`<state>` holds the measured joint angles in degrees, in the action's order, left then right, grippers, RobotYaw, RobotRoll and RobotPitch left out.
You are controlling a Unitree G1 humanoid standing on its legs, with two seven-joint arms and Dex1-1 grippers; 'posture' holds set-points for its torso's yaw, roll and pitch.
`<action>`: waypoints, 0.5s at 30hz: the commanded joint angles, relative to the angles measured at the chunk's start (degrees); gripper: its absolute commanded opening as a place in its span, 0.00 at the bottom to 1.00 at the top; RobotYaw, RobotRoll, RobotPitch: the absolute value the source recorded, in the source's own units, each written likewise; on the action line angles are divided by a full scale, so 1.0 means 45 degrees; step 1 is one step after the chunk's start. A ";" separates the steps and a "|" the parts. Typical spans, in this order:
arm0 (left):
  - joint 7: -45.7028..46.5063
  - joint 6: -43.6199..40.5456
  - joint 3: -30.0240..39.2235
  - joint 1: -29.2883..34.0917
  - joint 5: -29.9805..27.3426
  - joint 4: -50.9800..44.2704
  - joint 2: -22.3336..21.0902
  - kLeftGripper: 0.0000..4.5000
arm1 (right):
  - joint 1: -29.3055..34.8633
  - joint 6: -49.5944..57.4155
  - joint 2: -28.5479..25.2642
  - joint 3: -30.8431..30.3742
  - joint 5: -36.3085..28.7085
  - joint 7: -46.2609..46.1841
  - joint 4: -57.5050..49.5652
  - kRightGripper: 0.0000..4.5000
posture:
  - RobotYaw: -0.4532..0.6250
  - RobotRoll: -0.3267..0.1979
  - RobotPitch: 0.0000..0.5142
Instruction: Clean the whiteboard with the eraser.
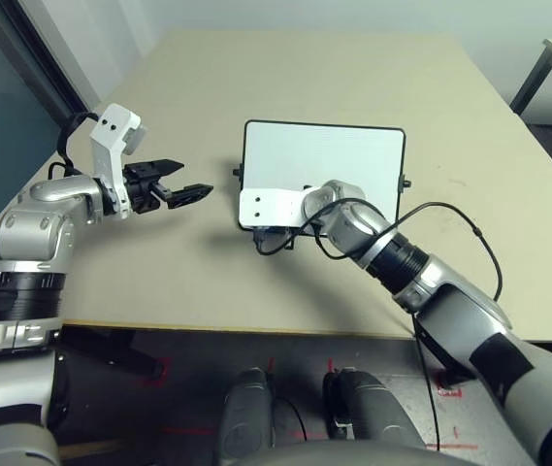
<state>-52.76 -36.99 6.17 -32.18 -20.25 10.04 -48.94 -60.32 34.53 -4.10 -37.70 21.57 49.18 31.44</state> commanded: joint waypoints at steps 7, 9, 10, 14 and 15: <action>-0.0011 -0.0027 -0.0145 -0.0055 0.0124 0.0066 0.0048 1.00 | -0.0070 0.0038 -0.0366 0.0340 0.0390 -0.0607 0.1719 0.13 | 0.44 0.62 0.20; -0.0021 -0.0006 -0.0156 -0.0074 0.0130 0.0102 0.0040 1.00 | 0.0865 0.0488 -0.0789 -0.0260 0.0652 0.0052 0.0389 0.13 | 0.44 0.62 0.20; -0.0028 0.0006 -0.0161 -0.0083 0.0136 0.0126 0.0036 1.00 | 0.1124 0.0631 -0.0923 -0.0389 0.0739 0.0211 -0.0039 0.13 | 0.44 0.62 0.20; -0.0064 0.0032 -0.0167 -0.0085 0.0146 0.0179 0.0018 1.00 | 0.0870 0.0557 -0.0895 0.0050 0.0699 -0.0266 0.0140 0.13 | 0.44 0.62 0.20; -0.0074 0.0038 -0.0173 -0.0083 0.0147 0.0187 0.0019 1.00 | 0.0521 0.0398 -0.0747 0.0327 0.0586 -0.0568 0.0585 0.13 | 0.44 0.62 0.20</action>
<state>-52.81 -36.96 5.83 -32.32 -20.21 10.19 -48.81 -56.79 34.88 -6.54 -37.86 22.88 49.70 28.73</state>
